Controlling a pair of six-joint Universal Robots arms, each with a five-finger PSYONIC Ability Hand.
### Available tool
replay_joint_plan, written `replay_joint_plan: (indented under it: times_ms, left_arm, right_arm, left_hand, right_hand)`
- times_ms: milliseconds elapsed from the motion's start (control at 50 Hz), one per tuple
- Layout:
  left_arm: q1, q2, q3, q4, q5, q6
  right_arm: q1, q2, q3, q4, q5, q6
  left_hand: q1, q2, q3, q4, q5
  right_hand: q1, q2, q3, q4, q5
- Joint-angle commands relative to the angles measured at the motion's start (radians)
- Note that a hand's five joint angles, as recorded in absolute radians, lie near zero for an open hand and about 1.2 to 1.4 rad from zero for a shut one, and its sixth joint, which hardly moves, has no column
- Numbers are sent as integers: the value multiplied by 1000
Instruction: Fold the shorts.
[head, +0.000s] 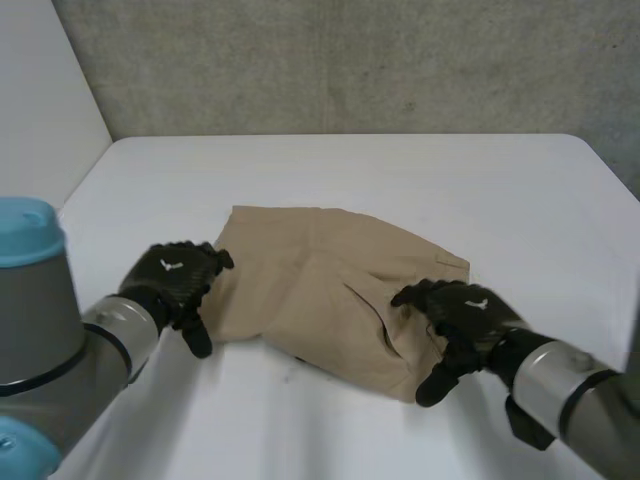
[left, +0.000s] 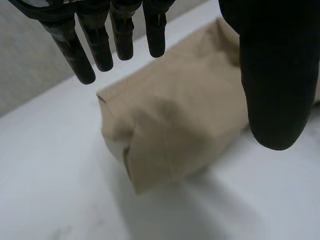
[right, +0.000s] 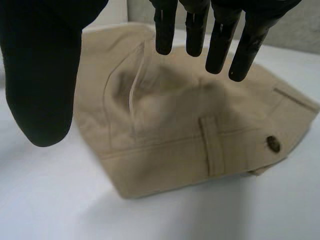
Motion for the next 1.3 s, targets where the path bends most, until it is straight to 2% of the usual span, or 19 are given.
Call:
replay_joint_plan:
  times_ms: [20,200,260,320,380,400,420,520,600,680,720,760,780,800,840,860,1140,1220,1300]
  left_arm:
    - [-3,-153,56,60,-10,-5]
    - [-5,-223,102,83,-13,-2]
    - [-6,-240,116,100,-15,9]
    - [-8,-230,116,137,-16,10]
    - [-8,-223,116,158,-22,10]
    - [-9,-205,116,176,-39,10]
    - [-9,-193,116,180,-45,10]
    - [-12,-130,122,187,-72,13]
    - [-14,-121,226,232,-76,42]
    - [-14,-121,343,264,-90,82]
    - [-9,-104,515,348,-151,130]
    - [-6,-99,567,398,-188,138]
    - [-6,-90,612,458,-226,145]
    - [-6,-90,613,459,-226,145]
    - [-15,-15,638,621,-291,145]
    - [-15,-15,637,621,-291,145]
    - [-92,102,-48,551,-288,132]
    - [-155,79,-153,539,-295,112]
    - [-245,-2,-220,484,-300,78]
  right_arm:
    - [46,143,-29,-165,122,-16]
    - [129,234,-78,-227,204,-76]
    - [149,268,-103,-242,208,-76]
    - [160,274,-118,-265,207,-82]
    - [168,277,-127,-267,208,-82]
    - [177,284,-141,-267,211,-82]
    - [177,283,-145,-265,212,-84]
    - [166,262,-202,-253,208,-114]
    - [155,187,-395,-225,213,-357]
    - [131,180,-529,-230,221,-492]
    - [128,176,-627,-248,231,-561]
    - [129,177,-795,-382,233,-625]
    - [129,177,-796,-383,233,-625]
    - [128,177,-840,-477,222,-616]
    - [125,173,-877,-611,207,-584]
    - [126,174,-889,-604,192,-581]
    - [73,278,-804,-95,133,-575]
    - [71,301,-719,40,132,-570]
    - [71,300,-597,65,132,-567]
  left_hand:
    - [58,71,71,70,84]
    - [211,224,224,223,236]
    - [474,487,487,486,500]
    - [776,790,790,788,802]
    - [853,867,867,865,879]
    - [1049,1062,1062,1061,1074]
    - [1114,1128,1128,1126,1140]
    - [1115,1128,1128,1127,1141]
    - [1115,1128,1128,1127,1141]
    - [1115,1128,1128,1127,1141]
    - [1115,1128,1128,1127,1141]
    - [1115,1128,1128,1127,1141]
    - [1115,1128,1128,1127,1141]
    - [1115,1128,1128,1127,1141]
    - [1115,1128,1128,1127,1141]
    - [1115,1128,1128,1127,1141]
    - [1115,1128,1128,1127,1141]
    - [1115,1128,1128,1127,1141]
    - [1048,1062,1062,1060,1074]
  right_hand:
    - [219,180,175,175,174]
    - [278,239,234,234,234]
    - [586,547,541,542,541]
    - [745,706,700,701,700]
    - [895,856,850,851,850]
    - [1144,1105,1099,1100,1099]
    - [1146,1107,1102,1102,1101]
    - [1146,1107,1102,1102,1101]
    - [1146,1107,1102,1102,1101]
    - [1146,1107,1102,1102,1101]
    - [1146,1107,1102,1102,1101]
    - [1146,1107,1102,1102,1101]
    - [1146,1107,1102,1102,1101]
    - [1146,1107,1102,1102,1101]
    - [1146,1107,1102,1102,1101]
    - [1146,1107,1102,1102,1101]
    - [1146,1107,1102,1102,1101]
    - [1146,1107,1102,1102,1101]
    - [1146,1107,1102,1102,1101]
